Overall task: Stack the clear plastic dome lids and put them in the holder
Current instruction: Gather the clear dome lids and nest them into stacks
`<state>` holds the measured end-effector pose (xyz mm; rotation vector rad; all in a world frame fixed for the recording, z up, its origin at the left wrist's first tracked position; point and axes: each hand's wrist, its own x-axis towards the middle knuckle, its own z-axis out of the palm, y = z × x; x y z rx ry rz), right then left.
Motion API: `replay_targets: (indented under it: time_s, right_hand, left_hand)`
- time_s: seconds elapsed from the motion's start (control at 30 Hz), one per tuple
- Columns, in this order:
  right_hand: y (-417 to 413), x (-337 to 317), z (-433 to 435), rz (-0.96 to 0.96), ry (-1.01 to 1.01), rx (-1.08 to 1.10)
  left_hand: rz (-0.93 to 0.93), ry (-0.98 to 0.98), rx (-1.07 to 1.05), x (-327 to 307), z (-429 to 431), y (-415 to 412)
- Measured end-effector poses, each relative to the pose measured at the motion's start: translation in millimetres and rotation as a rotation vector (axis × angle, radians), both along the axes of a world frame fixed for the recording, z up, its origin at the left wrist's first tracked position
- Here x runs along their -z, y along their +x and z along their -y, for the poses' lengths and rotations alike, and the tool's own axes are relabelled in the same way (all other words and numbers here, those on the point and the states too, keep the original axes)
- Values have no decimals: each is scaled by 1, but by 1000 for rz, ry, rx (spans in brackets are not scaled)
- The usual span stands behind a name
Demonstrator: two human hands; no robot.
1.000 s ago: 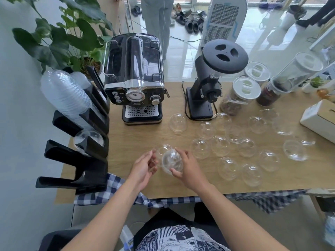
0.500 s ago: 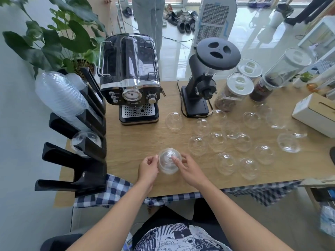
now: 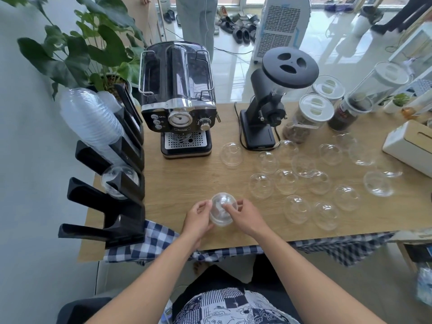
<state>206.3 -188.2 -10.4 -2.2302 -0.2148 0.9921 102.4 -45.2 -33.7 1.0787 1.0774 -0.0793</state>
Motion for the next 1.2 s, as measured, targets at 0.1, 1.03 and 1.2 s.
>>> replay_targets:
  time_s: [0.1, 1.03, 1.2]
  right_hand:
    - [-3, 0, 0, -56, 16, 70]
    - [82, -27, 52, -219, -63, 15]
    - [120, -16, 67, 117, -109, -82]
  left_hand:
    - [30, -22, -5, -1, 3, -2]
    - [-110, 207, 116, -4, 17, 64]
    - [-80, 634, 273, -9, -11, 92]
